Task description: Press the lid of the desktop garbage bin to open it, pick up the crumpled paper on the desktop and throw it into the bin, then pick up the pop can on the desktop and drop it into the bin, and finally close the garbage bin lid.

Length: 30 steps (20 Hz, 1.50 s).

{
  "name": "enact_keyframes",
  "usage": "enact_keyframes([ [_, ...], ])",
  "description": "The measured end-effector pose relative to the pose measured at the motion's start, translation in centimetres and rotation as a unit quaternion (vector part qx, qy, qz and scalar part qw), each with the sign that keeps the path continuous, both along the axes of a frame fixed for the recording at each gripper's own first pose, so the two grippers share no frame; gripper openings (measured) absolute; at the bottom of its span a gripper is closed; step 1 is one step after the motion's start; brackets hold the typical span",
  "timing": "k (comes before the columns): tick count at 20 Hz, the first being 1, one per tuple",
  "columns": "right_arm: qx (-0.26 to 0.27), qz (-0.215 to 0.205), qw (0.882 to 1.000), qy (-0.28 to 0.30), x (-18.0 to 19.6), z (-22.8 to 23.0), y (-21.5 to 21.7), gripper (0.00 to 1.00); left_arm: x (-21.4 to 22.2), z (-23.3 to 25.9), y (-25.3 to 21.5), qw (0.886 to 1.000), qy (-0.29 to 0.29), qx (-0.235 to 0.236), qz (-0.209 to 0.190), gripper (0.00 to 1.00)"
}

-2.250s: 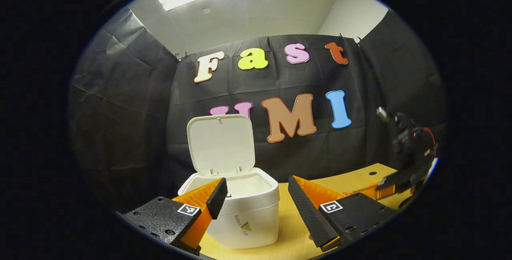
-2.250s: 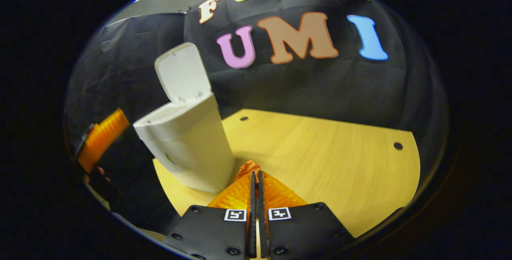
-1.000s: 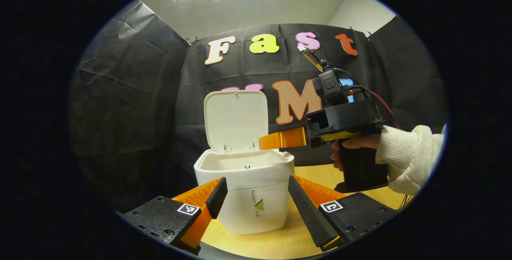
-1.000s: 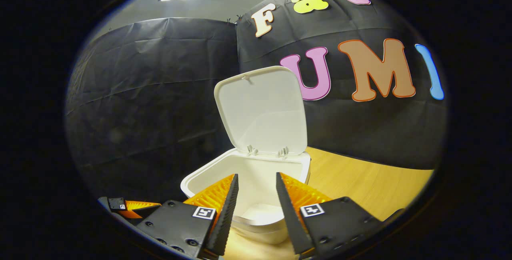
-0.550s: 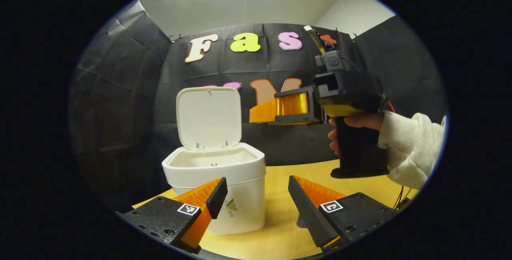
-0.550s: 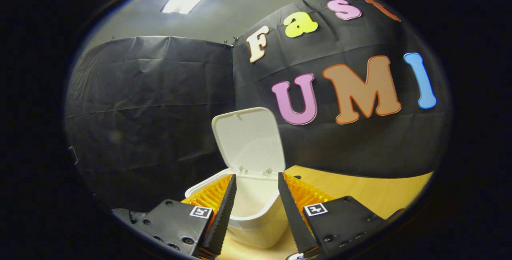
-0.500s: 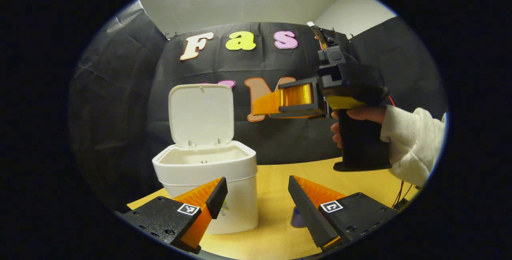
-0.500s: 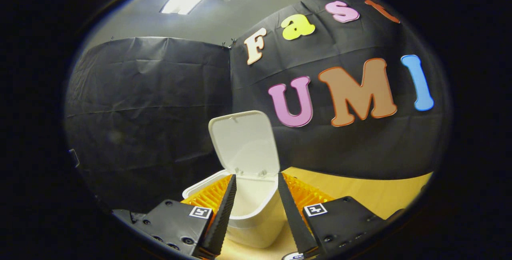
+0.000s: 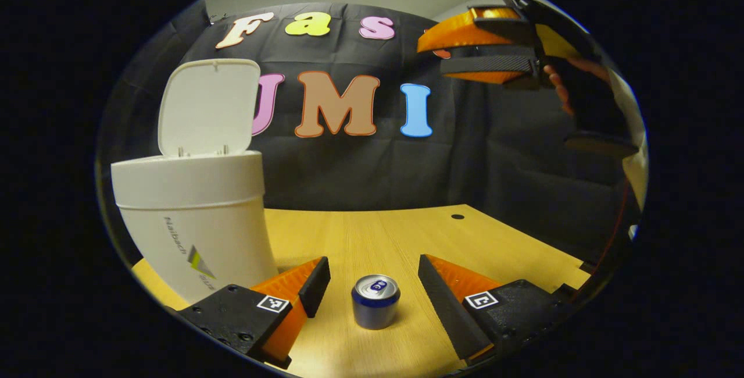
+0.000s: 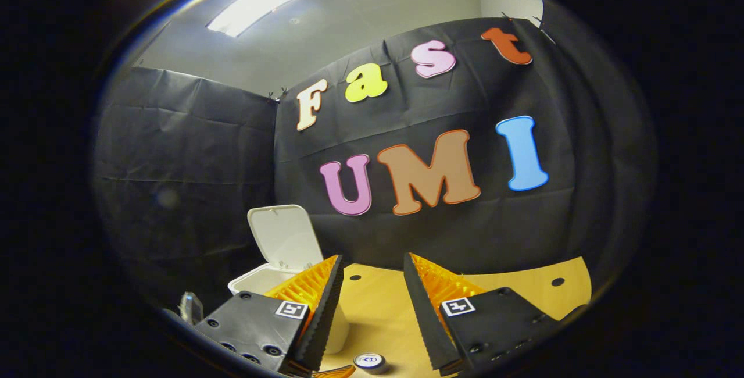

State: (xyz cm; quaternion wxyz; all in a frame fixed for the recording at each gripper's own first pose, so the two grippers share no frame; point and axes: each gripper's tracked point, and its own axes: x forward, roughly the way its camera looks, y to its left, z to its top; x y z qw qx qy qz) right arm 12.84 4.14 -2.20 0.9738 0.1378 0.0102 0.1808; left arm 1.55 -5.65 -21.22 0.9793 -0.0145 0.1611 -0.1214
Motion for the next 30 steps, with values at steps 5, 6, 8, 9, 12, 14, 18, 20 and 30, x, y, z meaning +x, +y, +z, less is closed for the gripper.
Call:
enact_keyframes([
  [5, -0.004, -0.059, 0.998, 0.014, -3.2, -0.7, -4.2, 0.68, 1.9, -3.6, -0.9, 1.0, 0.008, 0.022, -0.003, 0.94],
  [6, -0.001, -0.065, 0.998, 0.021, -3.8, -1.1, -4.7, 0.68, 2.3, -4.2, -0.9, 1.0, 0.009, 0.028, -0.004, 0.94],
  [8, 0.001, -0.079, 0.996, 0.039, -4.5, -2.2, -5.8, 0.68, 2.7, -5.8, -0.9, 0.999, 0.017, 0.032, -0.004, 0.94],
  [9, 0.001, -0.085, 0.995, 0.047, -4.7, -2.8, -6.3, 0.68, 2.9, -6.6, -0.9, 0.999, 0.022, 0.031, -0.002, 0.94],
  [12, -0.004, -0.091, 0.994, 0.06, -5.0, -3.6, -6.8, 0.68, 3.1, -8.9, -0.9, 0.999, 0.045, 0.028, 0.005, 0.94],
  [14, -0.012, -0.089, 0.994, 0.067, -4.9, -4.3, -6.7, 0.68, 3.1, -10.4, -1.0, 0.998, 0.059, 0.027, 0.008, 0.94],
  [18, -0.023, -0.08, 0.993, 0.081, -4.8, -4.9, -6.5, 0.66, 3.1, -12.4, -0.7, 0.996, 0.085, 0.029, 0.024, 0.82],
  [20, -0.023, -0.084, 0.993, 0.08, -4.7, -4.9, -6.8, 0.65, 3.3, -12.4, -0.8, 0.996, 0.085, 0.029, 0.021, 0.79],
  [30, -0.024, -0.096, 0.991, 0.094, -4.7, -6.2, -7.5, 0.65, 4.5, -4.8, -1.9, 0.999, 0.04, 0.017, -0.02, 0.77],
])
